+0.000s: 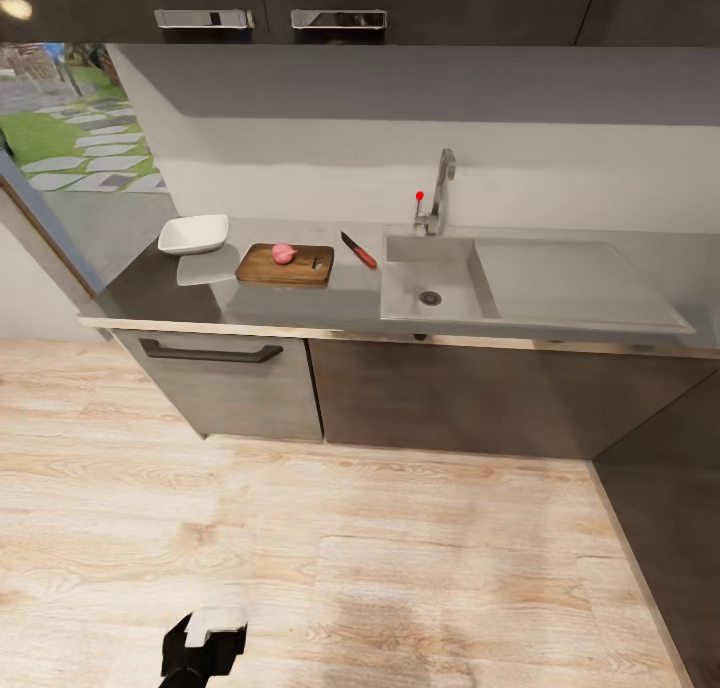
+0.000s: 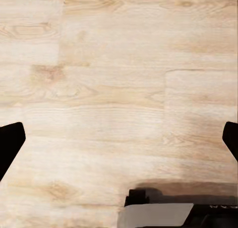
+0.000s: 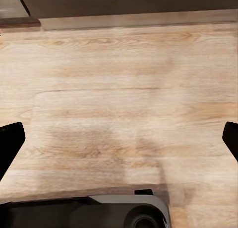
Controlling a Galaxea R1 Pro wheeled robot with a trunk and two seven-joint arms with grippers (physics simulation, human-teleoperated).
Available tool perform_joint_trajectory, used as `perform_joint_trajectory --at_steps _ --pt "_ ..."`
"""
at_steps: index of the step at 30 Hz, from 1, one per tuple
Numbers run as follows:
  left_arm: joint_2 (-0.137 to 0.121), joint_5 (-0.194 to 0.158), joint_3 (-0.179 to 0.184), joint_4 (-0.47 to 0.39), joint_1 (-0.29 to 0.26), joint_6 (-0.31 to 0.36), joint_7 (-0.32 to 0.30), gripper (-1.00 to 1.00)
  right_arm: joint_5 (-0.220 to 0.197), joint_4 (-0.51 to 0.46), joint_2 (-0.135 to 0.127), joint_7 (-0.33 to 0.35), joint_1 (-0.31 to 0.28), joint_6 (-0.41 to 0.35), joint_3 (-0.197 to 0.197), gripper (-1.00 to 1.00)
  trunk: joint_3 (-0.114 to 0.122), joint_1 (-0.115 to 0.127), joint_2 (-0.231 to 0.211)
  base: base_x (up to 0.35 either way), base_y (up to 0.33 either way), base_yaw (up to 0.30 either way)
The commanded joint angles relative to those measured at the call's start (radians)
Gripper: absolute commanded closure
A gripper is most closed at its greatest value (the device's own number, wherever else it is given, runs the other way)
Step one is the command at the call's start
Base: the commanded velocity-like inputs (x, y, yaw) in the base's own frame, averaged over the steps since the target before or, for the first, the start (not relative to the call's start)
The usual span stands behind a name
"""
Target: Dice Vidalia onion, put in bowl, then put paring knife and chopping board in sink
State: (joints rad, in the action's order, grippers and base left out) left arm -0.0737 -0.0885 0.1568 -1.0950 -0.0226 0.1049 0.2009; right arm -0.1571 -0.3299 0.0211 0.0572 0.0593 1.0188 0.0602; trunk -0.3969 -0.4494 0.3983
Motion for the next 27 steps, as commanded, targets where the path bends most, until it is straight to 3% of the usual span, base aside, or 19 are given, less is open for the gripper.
perform_joint_trajectory --at_steps 1,3,4,7,8,11,18,23,27 --pt "-0.002 -0.019 0.004 0.020 -0.001 -0.001 0.003 -1.00 -0.010 -0.002 -0.003 0.006 0.000 0.001 0.004 -1.00 -0.001 -0.001 0.002 0.000 0.000 0.000" --pt "-0.004 -0.040 0.003 0.048 -0.001 -0.009 -0.014 -1.00 -0.010 -0.004 -0.007 0.005 0.000 0.001 0.004 -1.00 -0.001 -0.001 0.002 0.000 0.000 0.000" --pt "-0.006 -0.072 0.002 0.098 0.000 -0.025 -0.048 -1.00 -0.011 -0.009 -0.010 0.004 0.000 -0.001 0.003 -1.00 -0.001 -0.001 0.002 0.000 0.000 0.000" --pt "-0.009 -0.091 0.001 0.165 0.000 -0.053 -0.082 -1.00 -0.014 -0.019 -0.018 0.001 0.000 -0.019 0.002 -1.00 -0.001 -0.001 0.002 0.000 0.000 0.000" --pt "-0.010 -0.097 0.001 0.234 0.000 -0.069 -0.095 -1.00 -0.015 -0.051 -0.028 -0.001 0.000 -0.065 0.002 -1.00 -0.001 -0.001 0.002 0.000 0.000 0.000" --pt "-0.011 -0.100 0.001 0.297 0.000 -0.097 -0.100 -1.00 -0.016 -0.072 -0.033 -0.001 0.001 -0.112 0.002 -1.00 -0.001 -0.001 0.002 0.000 0.000 0.000" --pt "-0.012 -0.103 -0.001 0.399 0.000 -0.126 -0.104 -1.00 -0.021 -0.080 -0.031 -0.001 0.001 -0.124 0.001 -1.00 -0.001 -0.001 0.002 0.000 0.000 0.000" --pt "-0.007 -0.104 -0.002 0.436 0.000 -0.128 -0.104 -1.00 -0.093 -0.077 -0.030 -0.005 0.001 -0.119 0.000 -1.00 0.005 -0.001 0.002 0.000 0.000 0.000" --pt "-0.006 -0.104 -0.002 0.447 0.000 -0.128 -0.104 -1.00 -0.110 -0.072 -0.031 -0.006 0.001 -0.120 0.000 -1.00 0.011 -0.001 0.002 0.000 0.000 0.000"
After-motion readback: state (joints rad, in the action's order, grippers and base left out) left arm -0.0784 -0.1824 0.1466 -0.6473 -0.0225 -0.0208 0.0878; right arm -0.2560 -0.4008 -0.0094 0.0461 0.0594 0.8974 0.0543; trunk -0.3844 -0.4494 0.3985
